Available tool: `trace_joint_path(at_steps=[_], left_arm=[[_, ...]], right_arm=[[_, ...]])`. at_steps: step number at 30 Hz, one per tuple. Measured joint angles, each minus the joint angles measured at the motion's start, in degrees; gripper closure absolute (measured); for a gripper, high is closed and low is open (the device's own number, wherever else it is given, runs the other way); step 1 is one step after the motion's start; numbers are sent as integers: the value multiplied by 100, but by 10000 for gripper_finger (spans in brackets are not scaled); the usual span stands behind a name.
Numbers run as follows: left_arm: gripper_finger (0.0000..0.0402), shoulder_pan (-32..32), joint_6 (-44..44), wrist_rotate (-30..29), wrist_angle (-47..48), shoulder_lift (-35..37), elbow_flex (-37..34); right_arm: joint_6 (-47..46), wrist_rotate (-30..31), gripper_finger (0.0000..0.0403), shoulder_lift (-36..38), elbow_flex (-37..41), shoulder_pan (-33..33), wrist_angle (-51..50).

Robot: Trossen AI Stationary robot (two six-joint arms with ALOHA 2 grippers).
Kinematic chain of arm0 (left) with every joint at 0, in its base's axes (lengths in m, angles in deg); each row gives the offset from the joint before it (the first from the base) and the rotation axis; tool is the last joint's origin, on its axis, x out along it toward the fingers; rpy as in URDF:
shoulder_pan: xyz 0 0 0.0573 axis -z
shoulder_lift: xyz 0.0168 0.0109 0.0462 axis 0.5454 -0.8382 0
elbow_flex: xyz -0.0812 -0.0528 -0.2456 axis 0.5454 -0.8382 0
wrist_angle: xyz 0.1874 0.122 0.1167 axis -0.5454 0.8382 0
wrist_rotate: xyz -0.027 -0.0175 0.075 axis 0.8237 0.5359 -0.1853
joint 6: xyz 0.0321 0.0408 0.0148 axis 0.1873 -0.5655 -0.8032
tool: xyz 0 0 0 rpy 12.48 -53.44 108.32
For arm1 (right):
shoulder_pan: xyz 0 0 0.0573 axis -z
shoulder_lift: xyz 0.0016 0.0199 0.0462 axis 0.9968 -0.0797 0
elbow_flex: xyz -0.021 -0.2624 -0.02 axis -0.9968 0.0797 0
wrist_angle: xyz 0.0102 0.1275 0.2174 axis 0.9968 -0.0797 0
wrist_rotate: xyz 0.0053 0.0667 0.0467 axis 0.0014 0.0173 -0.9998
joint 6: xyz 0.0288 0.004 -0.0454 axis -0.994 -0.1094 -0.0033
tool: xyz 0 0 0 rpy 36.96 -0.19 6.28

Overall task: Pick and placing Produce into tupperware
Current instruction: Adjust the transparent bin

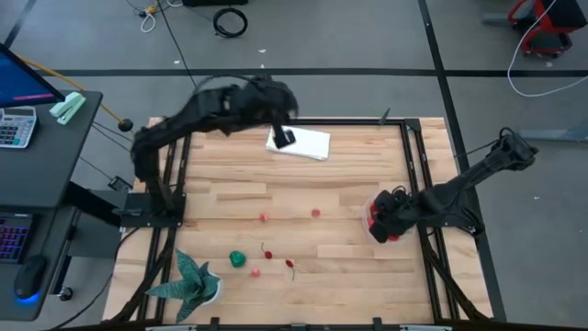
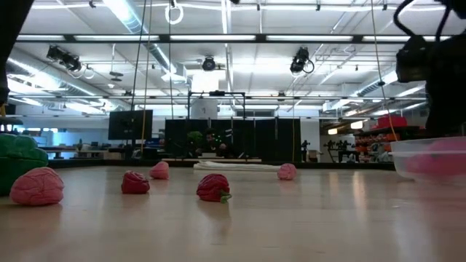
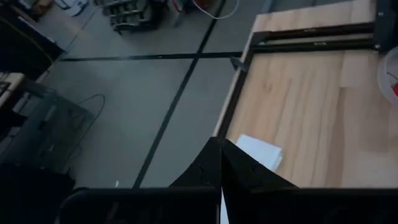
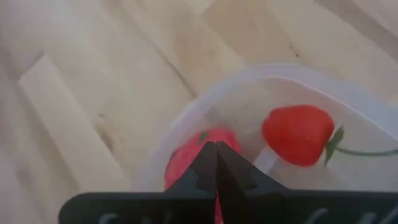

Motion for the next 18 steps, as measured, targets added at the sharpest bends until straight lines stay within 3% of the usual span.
trace_joint_path(at_steps=[13, 18], left_arm=[[401, 38, -13, -2, 140, 908, -2], [399, 38, -13, -2, 140, 1062, -2]], right_arm=[[1204, -192, 402, -1222, -1, 994, 1341], [1906, -258, 403, -1554, -1, 1459, 2374]])
